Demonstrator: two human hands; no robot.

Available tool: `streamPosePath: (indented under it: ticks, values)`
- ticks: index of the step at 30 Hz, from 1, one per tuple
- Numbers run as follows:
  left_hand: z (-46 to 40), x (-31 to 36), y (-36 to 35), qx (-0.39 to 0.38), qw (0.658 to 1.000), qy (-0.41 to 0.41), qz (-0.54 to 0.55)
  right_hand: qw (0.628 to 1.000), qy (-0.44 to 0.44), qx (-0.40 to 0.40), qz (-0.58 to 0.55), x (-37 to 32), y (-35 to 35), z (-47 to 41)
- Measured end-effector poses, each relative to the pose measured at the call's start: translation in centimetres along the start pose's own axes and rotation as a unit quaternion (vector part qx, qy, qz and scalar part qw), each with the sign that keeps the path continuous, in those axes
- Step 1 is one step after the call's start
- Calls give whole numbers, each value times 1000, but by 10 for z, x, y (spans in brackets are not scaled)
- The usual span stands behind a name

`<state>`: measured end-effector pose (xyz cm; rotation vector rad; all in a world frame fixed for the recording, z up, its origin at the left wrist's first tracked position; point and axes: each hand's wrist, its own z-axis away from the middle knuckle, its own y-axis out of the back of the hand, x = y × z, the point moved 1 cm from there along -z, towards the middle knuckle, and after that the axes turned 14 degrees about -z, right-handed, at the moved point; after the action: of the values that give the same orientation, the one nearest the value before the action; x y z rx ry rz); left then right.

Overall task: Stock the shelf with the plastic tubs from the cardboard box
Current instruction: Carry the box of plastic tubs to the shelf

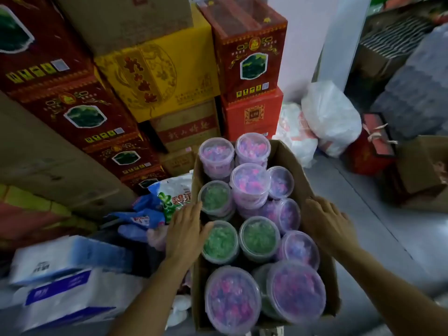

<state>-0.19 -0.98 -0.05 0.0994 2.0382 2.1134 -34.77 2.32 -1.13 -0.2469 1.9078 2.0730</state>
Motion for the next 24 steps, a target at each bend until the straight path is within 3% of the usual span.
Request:
streamPosePath:
  ticks: [4,9,14,24]
  values:
    - [-10,-3,-26,-4,998,48,32,994,-79,-28,-72,21,-21,-13]
    - [-28,-4,-46,-77,987,123,66,973,-172,-47,-147,40,-46,-35]
    - [-41,-8,-56,-124,977,161,61,971,-201,-38,-124,54,-59,-47]
    - [-46,-14,-63,-82,978,150,117,969,-180,-6,-171,63,-72,-50]
